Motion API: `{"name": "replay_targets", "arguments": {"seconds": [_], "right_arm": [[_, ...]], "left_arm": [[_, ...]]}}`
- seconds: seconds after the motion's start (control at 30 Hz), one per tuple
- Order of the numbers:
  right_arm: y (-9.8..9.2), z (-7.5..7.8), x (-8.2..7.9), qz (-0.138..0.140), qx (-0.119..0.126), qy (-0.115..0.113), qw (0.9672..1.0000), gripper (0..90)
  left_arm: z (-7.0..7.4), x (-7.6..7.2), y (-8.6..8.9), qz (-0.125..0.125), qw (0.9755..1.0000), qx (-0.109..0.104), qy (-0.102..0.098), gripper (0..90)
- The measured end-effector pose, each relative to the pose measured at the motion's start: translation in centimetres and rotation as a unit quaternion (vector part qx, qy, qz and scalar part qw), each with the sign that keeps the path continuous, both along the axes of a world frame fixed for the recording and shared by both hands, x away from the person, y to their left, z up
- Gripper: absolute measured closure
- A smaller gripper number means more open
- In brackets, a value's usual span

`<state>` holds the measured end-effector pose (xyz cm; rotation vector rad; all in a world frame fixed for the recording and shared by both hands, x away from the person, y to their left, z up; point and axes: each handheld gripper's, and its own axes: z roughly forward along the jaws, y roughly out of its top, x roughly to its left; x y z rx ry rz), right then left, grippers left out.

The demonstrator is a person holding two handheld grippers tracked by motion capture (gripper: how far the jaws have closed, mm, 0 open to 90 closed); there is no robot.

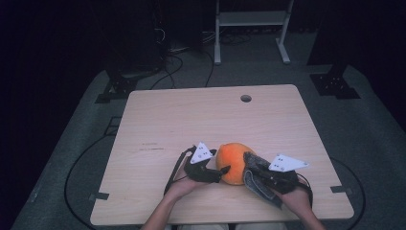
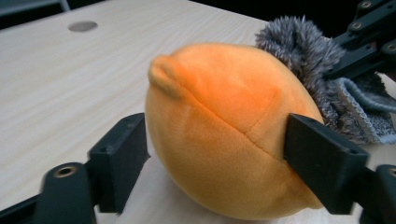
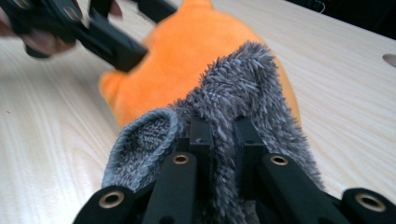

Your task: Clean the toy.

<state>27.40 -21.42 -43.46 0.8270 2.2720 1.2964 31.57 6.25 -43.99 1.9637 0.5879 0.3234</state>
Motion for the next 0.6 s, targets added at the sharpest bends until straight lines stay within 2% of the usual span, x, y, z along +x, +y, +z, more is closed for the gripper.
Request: {"name": "replay_targets", "arguments": {"seconds": [0.03, 0.07, 0.1, 0.13, 0.17, 0.2, 0.23, 0.27, 0.3, 0.33, 0.37, 0.43, 0.47, 0.5, 0.53, 0.6], "right_arm": [[0.0, 0.4, -0.2, 0.003, 0.002, -0.006, 1.0000, 80.3], [0.3, 1.6, -0.5, 0.031, 0.027, -0.020, 0.9990, 80.3], [0.6, 1.9, -0.6, 0.039, 0.027, -0.025, 0.9985, 80.3], [1.0, 2.3, -0.7, 0.047, 0.020, -0.028, 0.9983, 80.3], [1.2, 2.5, -0.6, 0.053, 0.015, -0.029, 0.9980, 80.3], [1.2, 2.5, -0.6, 0.053, 0.015, -0.029, 0.9980, 80.3], [0.9, 2.1, -0.1, 0.059, 0.019, -0.014, 0.9980, 80.3], [0.9, 2.1, -0.1, 0.059, 0.019, -0.014, 0.9980, 80.3], [0.4, 1.5, 0.0, 0.056, 0.021, -0.004, 0.9982, 80.3], [0.3, 1.5, 0.0, 0.053, 0.021, -0.003, 0.9984, 80.3], [0.2, 1.4, -0.1, 0.054, 0.020, -0.003, 0.9983, 80.3], [0.2, 1.4, -0.2, 0.057, 0.015, -0.003, 0.9983, 80.3], [0.2, 1.5, -0.3, 0.057, 0.011, -0.004, 0.9983, 80.3], [0.3, 2.0, -0.4, 0.057, 0.009, -0.008, 0.9983, 80.4], [0.2, 2.3, -0.4, 0.060, 0.014, -0.011, 0.9980, 80.4], [0.3, 2.7, -0.5, 0.064, 0.018, -0.016, 0.9976, 80.4]], "left_arm": [[0.0, -0.2, -0.2, -0.009, 0.9999, 0.000, -0.007, 30.8], [0.0, -0.6, -0.5, -0.020, 0.9996, 0.005, -0.021, 35.4], [0.1, -0.9, -0.8, -0.026, 0.9989, 0.016, -0.035, 37.0], [0.3, -1.7, -1.4, -0.048, 0.9958, 0.042, -0.066, 38.2], [0.3, -2.0, -1.6, -0.054, 0.9946, 0.051, -0.073, 39.0], [0.3, -2.0, -1.6, -0.054, 0.9946, 0.051, -0.073, 39.4], [0.4, -2.2, -1.7, -0.057, 0.9932, 0.061, -0.081, 39.3], [0.4, -2.2, -1.6, -0.060, 0.9931, 0.061, -0.080, 39.3], [0.5, -2.1, -1.5, -0.060, 0.9946, 0.048, -0.070, 35.7], [0.8, -1.7, -1.4, -0.043, 0.9980, 0.020, -0.042, 31.8], [0.8, -1.5, -1.5, -0.029, 0.9991, 0.011, -0.028, 27.3], [0.7, -1.5, -1.7, -0.030, 0.9989, 0.018, -0.030, 30.6], [0.6, -1.7, -1.9, -0.030, 0.9981, 0.028, -0.045, 30.6], [0.5, -2.1, -2.1, -0.040, 0.9969, 0.035, -0.058, 34.8], [0.5, -2.1, -2.1, -0.040, 0.9969, 0.035, -0.058, 35.9], [0.4, -2.6, -2.4, -0.060, 0.9934, 0.051, -0.084, 36.8]]}}
